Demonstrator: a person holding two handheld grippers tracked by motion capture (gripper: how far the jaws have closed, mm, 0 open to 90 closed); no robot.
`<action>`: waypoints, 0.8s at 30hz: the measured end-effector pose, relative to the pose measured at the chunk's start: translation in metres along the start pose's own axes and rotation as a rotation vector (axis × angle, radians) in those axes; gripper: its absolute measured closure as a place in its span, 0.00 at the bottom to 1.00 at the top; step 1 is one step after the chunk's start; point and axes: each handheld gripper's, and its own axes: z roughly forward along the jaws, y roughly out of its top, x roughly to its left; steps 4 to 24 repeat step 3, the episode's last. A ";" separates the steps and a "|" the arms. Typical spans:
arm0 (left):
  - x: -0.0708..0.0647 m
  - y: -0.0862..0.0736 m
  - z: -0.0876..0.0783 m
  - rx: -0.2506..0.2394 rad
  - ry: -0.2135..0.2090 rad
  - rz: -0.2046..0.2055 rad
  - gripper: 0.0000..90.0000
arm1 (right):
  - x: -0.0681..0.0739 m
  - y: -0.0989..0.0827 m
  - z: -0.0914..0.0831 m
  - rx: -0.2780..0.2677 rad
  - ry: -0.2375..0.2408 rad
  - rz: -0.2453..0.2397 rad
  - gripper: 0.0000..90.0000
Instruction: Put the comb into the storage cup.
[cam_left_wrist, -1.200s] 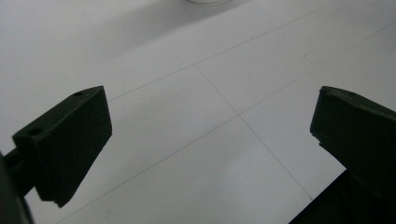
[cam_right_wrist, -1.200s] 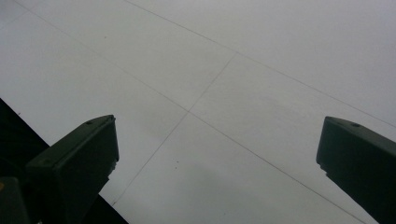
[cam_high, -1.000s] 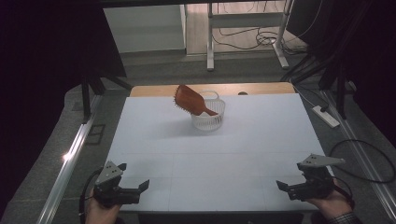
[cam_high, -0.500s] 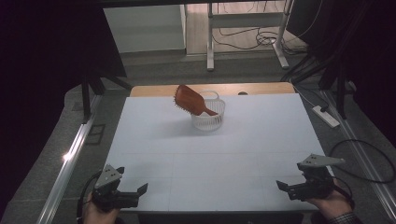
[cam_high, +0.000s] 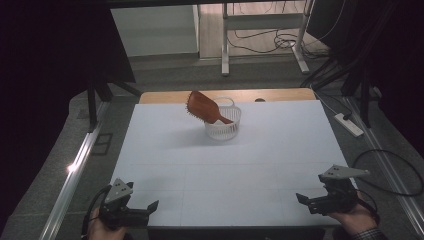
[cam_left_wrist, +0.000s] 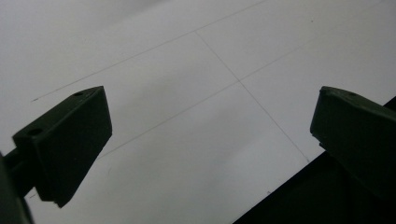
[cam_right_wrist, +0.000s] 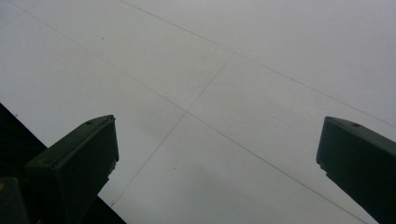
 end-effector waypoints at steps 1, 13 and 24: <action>0.000 0.000 0.000 0.001 -0.001 0.001 0.00 | 0.000 0.000 0.000 0.000 0.000 0.000 0.00; 0.001 0.001 0.000 0.003 -0.007 -0.008 0.00 | 0.000 0.000 0.000 0.002 -0.001 -0.002 0.00; 0.001 0.001 0.000 0.003 -0.007 -0.008 0.00 | 0.000 0.000 0.000 0.002 -0.001 -0.002 0.00</action>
